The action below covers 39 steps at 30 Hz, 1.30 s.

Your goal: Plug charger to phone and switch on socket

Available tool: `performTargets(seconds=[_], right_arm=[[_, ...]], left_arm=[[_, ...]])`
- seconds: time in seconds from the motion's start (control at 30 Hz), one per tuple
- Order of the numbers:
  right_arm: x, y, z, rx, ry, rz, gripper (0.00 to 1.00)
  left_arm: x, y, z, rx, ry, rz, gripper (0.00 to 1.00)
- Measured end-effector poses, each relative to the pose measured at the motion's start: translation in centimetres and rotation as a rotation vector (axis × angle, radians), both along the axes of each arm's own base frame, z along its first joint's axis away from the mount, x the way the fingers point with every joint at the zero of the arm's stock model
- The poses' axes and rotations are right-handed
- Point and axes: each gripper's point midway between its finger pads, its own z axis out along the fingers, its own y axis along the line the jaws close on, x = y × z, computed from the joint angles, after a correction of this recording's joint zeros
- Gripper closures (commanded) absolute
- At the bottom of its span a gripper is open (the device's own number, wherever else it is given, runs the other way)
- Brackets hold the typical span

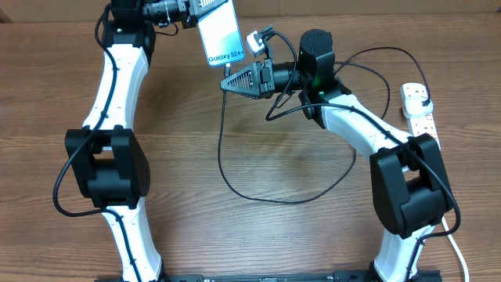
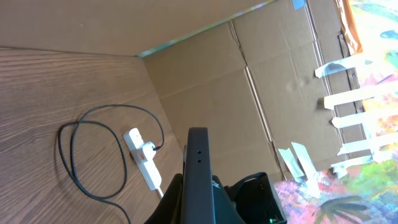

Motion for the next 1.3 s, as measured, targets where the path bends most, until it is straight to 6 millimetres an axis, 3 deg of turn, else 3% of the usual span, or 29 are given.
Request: performTargets(seconds=[0.53, 0.97, 1.3], right_arm=[[-0.1, 0.0, 0.0, 0.0, -0.001, 0.008, 0.96], [-0.5, 0.2, -0.1, 0.0, 0.001, 0.025, 0.96], [-0.6, 0.2, -0.1, 0.0, 0.002, 0.032, 0.96]], left_arm=[[-0.3, -0.2, 0.0, -0.001, 0.0, -0.017, 0.96], [-1.0, 1.8, 0.2, -0.01, 0.0, -0.061, 0.96], [-1.1, 1.5, 0.2, -0.01, 0.0, -0.067, 0.96]])
